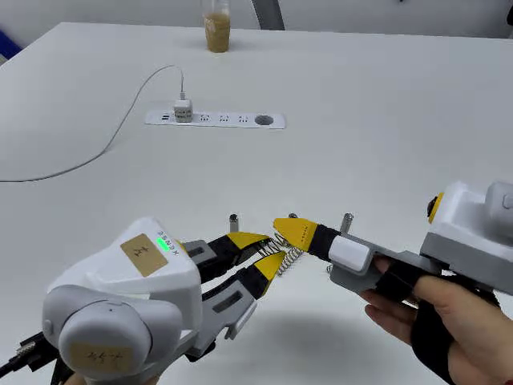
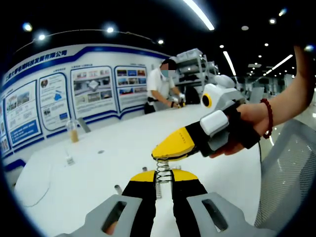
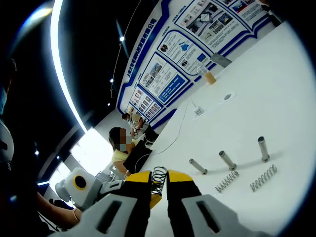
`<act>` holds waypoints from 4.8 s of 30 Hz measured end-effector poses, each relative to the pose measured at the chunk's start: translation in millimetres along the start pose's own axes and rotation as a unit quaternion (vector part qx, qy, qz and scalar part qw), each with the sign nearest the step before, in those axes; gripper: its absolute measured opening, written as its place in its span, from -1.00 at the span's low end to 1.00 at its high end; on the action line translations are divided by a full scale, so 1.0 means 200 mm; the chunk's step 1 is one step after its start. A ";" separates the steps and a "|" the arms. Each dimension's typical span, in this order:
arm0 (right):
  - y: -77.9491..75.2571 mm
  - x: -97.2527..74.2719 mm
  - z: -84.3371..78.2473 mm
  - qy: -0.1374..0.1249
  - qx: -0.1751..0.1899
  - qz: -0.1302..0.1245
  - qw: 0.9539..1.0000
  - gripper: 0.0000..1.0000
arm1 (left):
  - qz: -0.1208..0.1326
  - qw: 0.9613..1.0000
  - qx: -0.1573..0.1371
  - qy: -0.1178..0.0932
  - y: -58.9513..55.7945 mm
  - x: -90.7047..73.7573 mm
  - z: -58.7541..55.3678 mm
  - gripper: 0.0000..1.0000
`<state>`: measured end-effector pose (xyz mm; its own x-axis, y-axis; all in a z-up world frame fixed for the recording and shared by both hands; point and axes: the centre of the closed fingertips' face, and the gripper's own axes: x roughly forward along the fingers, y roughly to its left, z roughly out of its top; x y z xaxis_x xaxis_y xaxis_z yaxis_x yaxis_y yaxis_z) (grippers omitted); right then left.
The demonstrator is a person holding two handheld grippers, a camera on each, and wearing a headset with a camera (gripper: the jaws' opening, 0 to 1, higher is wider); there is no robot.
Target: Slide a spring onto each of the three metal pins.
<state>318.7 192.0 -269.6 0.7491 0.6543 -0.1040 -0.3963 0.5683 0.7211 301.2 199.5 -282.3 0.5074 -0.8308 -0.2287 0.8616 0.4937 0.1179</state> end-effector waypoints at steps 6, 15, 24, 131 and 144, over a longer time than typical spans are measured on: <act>0.01 0.02 -0.02 0.010 -0.035 0.001 0.999 -0.78 | 0.002 1.000 0.006 0.016 0.01 -0.01 -0.02 -0.78; -0.01 0.03 0.01 0.004 -0.051 -0.008 0.999 -0.78 | 0.006 0.999 0.003 0.045 0.03 -0.01 -0.08 -0.68; -0.03 0.06 0.03 -0.002 -0.063 -0.016 0.998 -0.78 | 0.014 0.997 -0.022 0.068 0.04 -0.04 -0.13 -0.43; -0.39 0.53 -0.17 0.117 -0.375 -0.099 0.914 -0.76 | 0.032 0.991 -0.054 0.117 0.08 -0.05 -0.31 0.44; -0.40 0.52 -0.18 0.121 -0.361 -0.100 0.919 -0.65 | 0.032 0.991 -0.052 0.119 0.08 -0.06 -0.31 0.41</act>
<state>409.8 233.5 -361.8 0.7401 0.5422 -0.3977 -0.5774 0.8156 0.0374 308.8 233.0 -338.1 0.5326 -0.7185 -0.4472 0.8153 0.5775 0.0432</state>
